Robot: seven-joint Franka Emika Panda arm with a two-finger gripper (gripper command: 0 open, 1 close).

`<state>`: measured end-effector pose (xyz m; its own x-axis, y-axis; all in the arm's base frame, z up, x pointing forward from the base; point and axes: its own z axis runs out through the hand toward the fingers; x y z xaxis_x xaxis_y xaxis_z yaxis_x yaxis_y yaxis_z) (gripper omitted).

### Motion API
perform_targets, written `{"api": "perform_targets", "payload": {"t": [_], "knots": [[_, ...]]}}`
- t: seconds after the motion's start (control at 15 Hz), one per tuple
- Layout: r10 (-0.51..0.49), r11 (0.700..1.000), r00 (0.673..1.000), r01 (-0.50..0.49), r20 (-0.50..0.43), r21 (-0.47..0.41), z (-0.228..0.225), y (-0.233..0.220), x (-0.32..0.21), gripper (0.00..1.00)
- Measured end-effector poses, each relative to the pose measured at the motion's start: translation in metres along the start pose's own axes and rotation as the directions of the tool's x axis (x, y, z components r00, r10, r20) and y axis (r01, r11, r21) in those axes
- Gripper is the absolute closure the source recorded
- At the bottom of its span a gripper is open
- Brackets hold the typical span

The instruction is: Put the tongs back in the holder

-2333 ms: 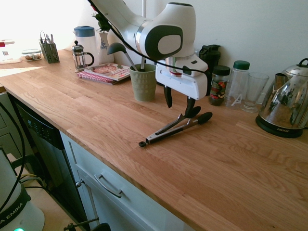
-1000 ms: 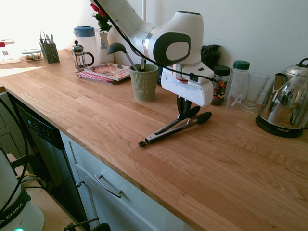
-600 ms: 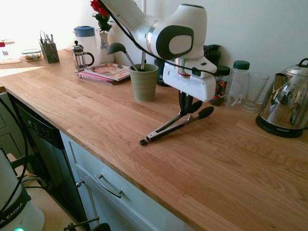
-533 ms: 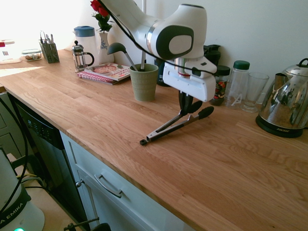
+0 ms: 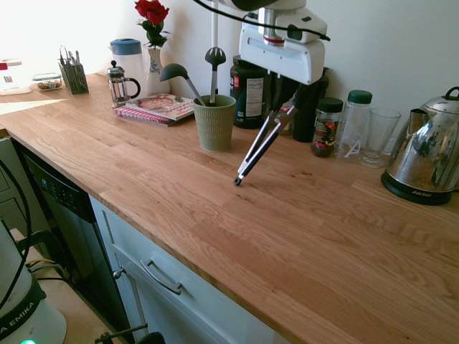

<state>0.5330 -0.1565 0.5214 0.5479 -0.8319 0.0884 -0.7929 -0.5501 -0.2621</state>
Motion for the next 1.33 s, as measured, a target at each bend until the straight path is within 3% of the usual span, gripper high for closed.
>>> {"api": "perform_targets", "payload": {"t": [0.4,0.67,0.87,1.33], "knots": [[-0.106,0.988,0.994,0.108,-0.028,0.106,-0.114,-0.030,-0.048,1.00],[-0.237,0.954,0.968,0.249,-0.088,0.170,-0.171,-0.079,-0.103,1.00],[-0.268,0.937,0.951,0.295,-0.157,0.188,-0.163,-0.115,-0.130,1.00],[-0.226,0.949,0.947,0.268,-0.229,0.168,-0.086,-0.143,-0.148,1.00]]}}
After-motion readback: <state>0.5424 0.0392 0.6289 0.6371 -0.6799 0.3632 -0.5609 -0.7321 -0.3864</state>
